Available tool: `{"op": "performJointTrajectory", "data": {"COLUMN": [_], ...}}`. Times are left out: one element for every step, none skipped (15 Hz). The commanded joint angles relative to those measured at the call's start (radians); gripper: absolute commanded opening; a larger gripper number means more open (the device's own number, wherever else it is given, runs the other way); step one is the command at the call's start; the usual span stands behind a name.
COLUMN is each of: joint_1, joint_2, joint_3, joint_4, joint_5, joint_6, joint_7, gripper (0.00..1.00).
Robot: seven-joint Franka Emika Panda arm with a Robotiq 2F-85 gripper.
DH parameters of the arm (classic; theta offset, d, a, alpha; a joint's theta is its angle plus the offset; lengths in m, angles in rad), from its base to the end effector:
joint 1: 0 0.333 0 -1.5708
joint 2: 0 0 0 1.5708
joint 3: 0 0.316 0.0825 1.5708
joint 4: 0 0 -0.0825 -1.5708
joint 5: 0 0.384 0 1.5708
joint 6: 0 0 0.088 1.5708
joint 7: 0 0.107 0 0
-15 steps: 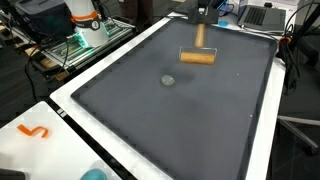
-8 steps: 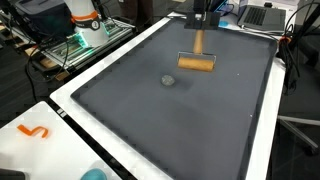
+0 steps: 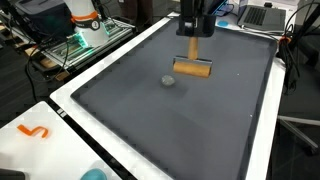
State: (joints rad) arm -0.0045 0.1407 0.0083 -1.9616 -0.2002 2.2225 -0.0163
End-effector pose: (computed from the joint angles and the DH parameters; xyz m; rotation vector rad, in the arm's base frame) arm 0.5994 -0.0042 0.4157 2.9642 0.1960 0.1770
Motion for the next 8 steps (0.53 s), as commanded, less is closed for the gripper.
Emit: {"op": "performJointTrajectory", "data": {"joint_1": [-0.054, -0.067, -0.079, -0.093, -0.104, -0.116, -0.125, -0.135], "joint_2": [-0.051, -0.057, -0.062, -0.068, -0.074, -0.081, -0.085, -0.092], "joint_3": [-0.022, -0.029, -0.036, -0.043, -0.05, -0.057, -0.063, -0.071], "joint_4": [-0.028, -0.031, -0.032, -0.037, -0.04, -0.048, -0.052, -0.061], "joint_5": [0.158, 0.2, 0.24, 0.285, 0.327, 0.367, 0.403, 0.435], "joint_6": [0.01, 0.007, 0.002, -0.001, -0.005, -0.006, -0.012, -0.015], "joint_7": [-0.153, -0.193, -0.229, -0.274, -0.314, -0.362, -0.401, -0.445], "gripper": [0.24, 0.24, 0.24, 0.24, 0.24, 0.24, 0.24, 0.24]}}
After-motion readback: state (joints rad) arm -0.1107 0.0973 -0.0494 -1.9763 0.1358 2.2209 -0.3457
